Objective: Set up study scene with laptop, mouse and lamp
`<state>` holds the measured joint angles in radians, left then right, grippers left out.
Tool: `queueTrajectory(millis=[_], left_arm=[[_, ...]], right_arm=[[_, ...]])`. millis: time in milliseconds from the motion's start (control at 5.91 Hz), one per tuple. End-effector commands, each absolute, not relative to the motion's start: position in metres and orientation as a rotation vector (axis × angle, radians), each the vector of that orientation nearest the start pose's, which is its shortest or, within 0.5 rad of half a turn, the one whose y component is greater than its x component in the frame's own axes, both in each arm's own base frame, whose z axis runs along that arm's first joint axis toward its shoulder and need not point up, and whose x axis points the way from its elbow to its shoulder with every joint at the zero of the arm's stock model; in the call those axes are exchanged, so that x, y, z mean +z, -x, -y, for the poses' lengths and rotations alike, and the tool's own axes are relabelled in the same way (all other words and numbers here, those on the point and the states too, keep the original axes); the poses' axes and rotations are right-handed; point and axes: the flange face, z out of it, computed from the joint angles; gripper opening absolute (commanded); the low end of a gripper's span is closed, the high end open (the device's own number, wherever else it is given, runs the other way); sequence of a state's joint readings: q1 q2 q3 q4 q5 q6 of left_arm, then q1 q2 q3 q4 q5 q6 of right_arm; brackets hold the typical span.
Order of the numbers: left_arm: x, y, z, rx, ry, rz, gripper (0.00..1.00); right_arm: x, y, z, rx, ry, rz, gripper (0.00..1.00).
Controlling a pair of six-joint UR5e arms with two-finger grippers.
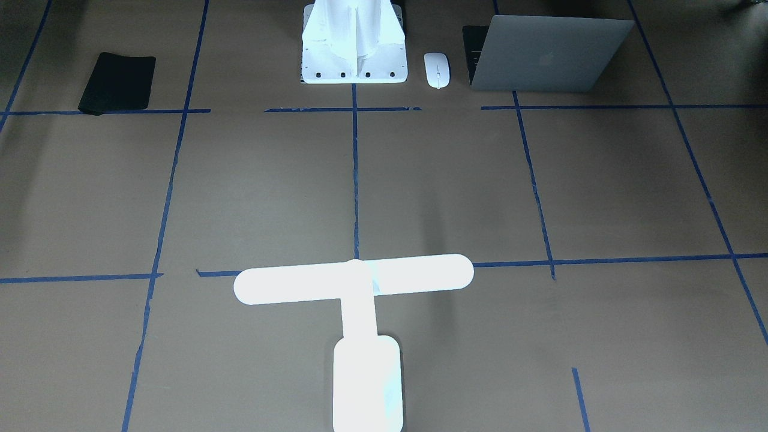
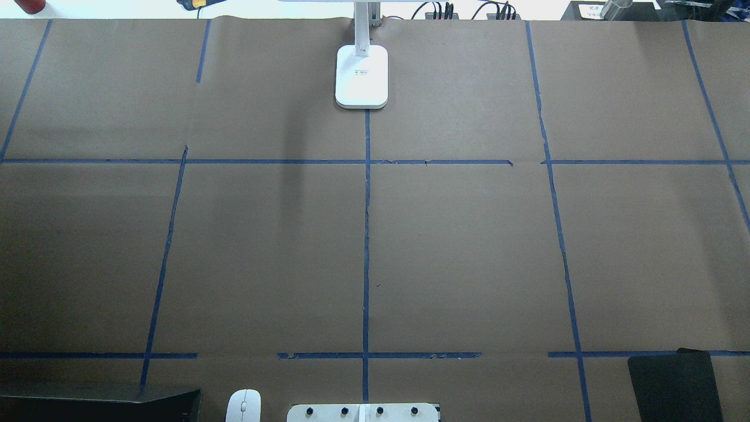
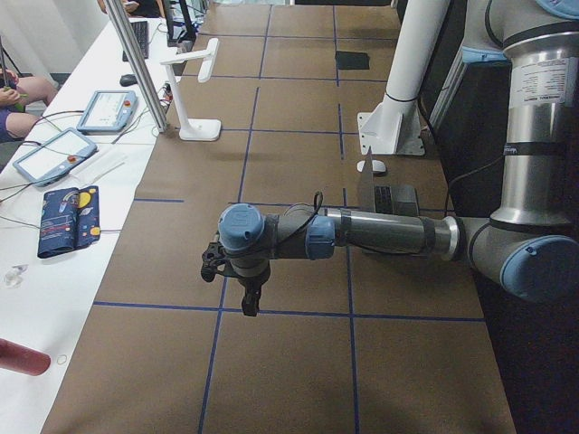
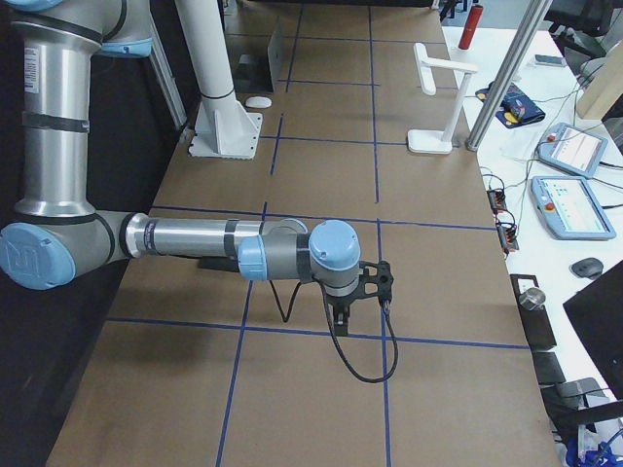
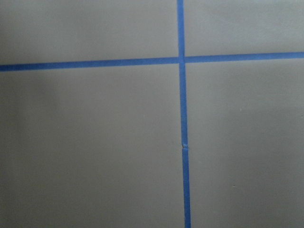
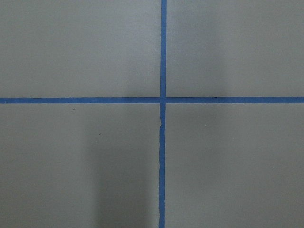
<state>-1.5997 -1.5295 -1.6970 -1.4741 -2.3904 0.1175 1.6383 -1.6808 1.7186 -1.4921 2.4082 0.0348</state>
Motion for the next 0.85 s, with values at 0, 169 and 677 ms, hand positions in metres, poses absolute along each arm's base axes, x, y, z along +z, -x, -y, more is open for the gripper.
queueTrajectory(millis=[0, 169, 677], left_arm=[[0.615, 0.074, 0.475, 0.084, -0.065, -0.818, 1.00], [0.615, 0.074, 0.475, 0.084, -0.066, -0.818, 1.00], [0.600, 0.076, 0.486, 0.017, -0.062, -0.814, 1.00]], right_arm=[[0.603, -0.089, 0.450, 0.029, -0.163, 0.841, 1.00], [0.596, -0.089, 0.447, 0.024, -0.175, 0.839, 1.00], [0.578, -0.090, 0.463, 0.008, -0.208, 0.837, 1.00]])
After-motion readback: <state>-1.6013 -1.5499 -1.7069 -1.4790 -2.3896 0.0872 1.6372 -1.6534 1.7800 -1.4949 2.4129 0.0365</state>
